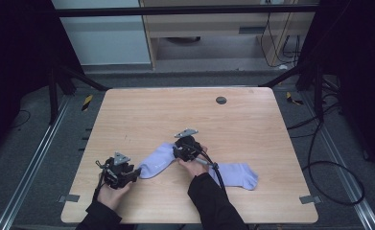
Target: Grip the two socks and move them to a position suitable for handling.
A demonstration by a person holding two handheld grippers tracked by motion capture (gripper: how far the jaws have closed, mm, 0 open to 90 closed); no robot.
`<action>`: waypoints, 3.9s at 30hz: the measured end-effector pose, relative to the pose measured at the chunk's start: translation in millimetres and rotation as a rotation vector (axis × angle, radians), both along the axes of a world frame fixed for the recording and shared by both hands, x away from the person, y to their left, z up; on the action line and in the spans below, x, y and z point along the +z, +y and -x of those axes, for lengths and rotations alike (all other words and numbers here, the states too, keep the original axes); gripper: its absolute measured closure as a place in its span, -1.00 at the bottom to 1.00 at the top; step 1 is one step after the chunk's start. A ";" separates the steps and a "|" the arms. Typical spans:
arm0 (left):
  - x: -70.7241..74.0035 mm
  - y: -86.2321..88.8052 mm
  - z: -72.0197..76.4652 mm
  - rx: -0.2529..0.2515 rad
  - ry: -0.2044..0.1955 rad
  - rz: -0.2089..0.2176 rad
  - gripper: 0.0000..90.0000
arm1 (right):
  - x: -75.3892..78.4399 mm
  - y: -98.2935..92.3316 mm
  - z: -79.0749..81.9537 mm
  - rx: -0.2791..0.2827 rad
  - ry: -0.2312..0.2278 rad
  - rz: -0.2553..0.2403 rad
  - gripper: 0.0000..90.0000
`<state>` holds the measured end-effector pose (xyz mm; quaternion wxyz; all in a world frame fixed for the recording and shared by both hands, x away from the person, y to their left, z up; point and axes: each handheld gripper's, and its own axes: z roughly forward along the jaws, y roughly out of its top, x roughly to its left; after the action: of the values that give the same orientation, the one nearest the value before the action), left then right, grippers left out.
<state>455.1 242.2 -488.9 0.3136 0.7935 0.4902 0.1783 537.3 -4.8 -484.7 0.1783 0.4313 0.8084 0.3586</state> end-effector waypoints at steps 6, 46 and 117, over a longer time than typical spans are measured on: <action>-2.3 -6.6 -1.0 0.002 0.006 -0.007 0.53 | -10.1 -0.3 -1.4 -0.002 0.035 0.022 0.50; 19.5 31.0 -14.1 0.147 -0.104 -0.002 0.28 | 20.2 -27.3 49.6 0.012 0.022 -0.101 0.37; 5.4 -207.5 -9.1 -0.349 -0.030 -0.005 0.29 | -2.5 -243.0 104.0 -0.208 0.099 0.037 0.39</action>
<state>464.2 34.7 -483.5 0.3450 0.8646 0.3397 0.1344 433.3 -247.9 -487.2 0.1821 0.5269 0.7735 0.3014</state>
